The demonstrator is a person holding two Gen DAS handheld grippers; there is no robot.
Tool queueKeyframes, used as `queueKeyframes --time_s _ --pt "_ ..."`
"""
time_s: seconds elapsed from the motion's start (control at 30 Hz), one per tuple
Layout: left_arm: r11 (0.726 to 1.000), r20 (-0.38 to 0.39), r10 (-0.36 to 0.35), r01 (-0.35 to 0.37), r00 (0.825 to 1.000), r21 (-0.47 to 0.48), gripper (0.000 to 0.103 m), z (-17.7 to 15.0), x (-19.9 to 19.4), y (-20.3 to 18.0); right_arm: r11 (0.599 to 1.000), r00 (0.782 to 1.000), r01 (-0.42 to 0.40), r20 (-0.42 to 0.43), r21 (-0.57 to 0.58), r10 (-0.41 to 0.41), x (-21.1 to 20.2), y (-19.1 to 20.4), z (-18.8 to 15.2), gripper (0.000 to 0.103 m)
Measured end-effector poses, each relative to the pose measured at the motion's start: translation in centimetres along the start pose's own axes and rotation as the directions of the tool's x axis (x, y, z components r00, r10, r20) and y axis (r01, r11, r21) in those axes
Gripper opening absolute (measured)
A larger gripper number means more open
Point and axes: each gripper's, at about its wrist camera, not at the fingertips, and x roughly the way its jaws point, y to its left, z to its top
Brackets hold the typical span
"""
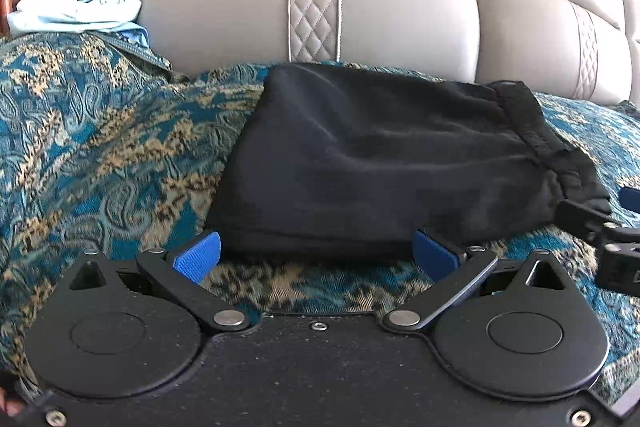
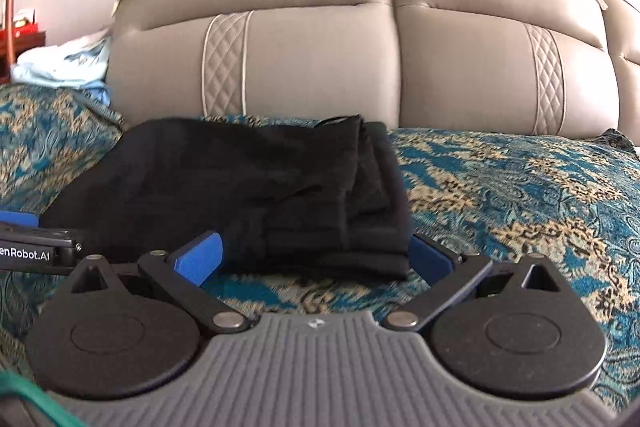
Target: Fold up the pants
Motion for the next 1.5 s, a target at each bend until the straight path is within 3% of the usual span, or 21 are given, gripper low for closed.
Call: queueKeyframes --time_s 0.53,1.5 --pt "1.0 -0.03 0.018 -0.018 0.999 0.009 0.103 -1.3 0.6 -0.1 0.998 0.998 0.014 -0.065 -0.069 -0.019 1.8 2.7 -1.5 0.103" --pt "1.0 -0.008 0.009 -0.009 1.0 -0.002 0.103 -1.1 1.6 0.1 0.996 0.998 0.056 -0.021 -0.066 -0.058 2.3 3.2 -2.1 0.103"
